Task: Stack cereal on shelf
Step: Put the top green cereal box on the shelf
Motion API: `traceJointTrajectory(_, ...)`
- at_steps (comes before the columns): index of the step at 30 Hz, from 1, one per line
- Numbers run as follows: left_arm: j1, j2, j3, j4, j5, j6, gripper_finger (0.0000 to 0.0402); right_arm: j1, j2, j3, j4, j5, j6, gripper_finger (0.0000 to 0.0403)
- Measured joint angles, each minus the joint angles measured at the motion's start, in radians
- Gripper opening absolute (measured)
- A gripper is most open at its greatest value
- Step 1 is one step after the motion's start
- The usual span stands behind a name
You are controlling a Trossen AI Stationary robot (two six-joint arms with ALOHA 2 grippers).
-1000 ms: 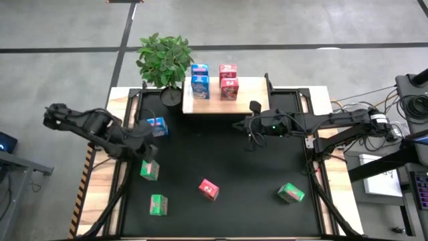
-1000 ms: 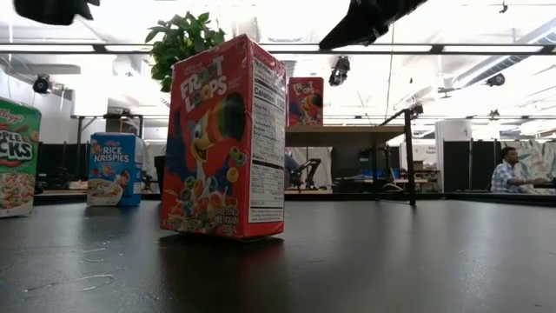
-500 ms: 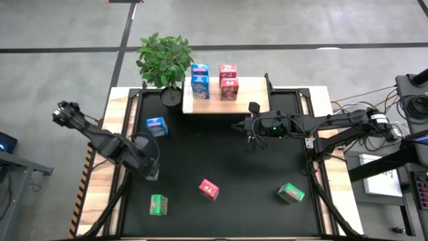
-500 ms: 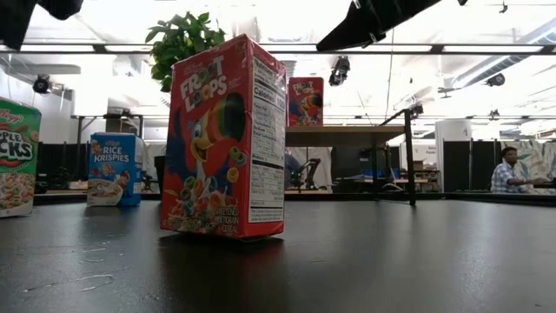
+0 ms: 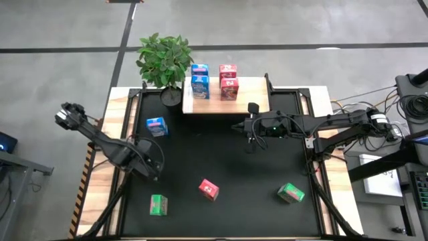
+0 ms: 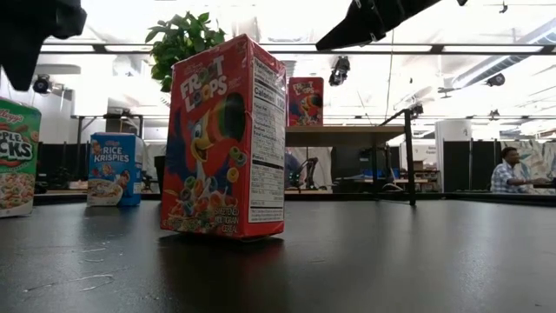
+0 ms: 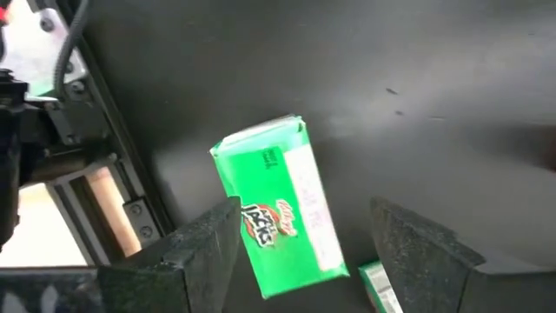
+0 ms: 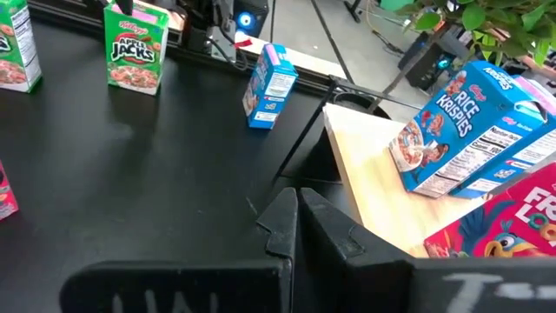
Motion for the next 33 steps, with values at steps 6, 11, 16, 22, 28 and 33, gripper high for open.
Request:
traceJointTrajectory(6,0.0,0.04,-0.001,-0.024,0.0,0.017,0.0238,0.0,0.0,0.0,-0.002,0.0,0.007,0.0009)
traceJointTrajectory(11,-0.01,0.052,-0.008,-0.028,-0.021,0.022,0.0238,0.0,0.0,0.0,-0.002,0.0,0.015,0.0009)
traceJointTrajectory(16,-0.018,0.065,-0.025,-0.028,-0.049,0.023,0.0238,0.0,0.0,0.0,-0.005,0.0,0.018,0.0009)
traceJointTrajectory(22,-0.018,0.091,-0.026,-0.065,-0.05,0.023,0.0238,0.0,-0.005,0.0,-0.015,0.0,0.018,0.0009)
traceJointTrajectory(28,-0.02,0.083,0.0,-0.07,-0.045,0.027,0.0238,0.0,-0.006,0.0,-0.002,0.0,0.027,0.0009)
traceJointTrajectory(33,-0.027,0.083,0.01,-0.072,-0.043,0.046,0.0238,0.0,-0.01,0.003,-0.001,0.0,0.068,0.0009)
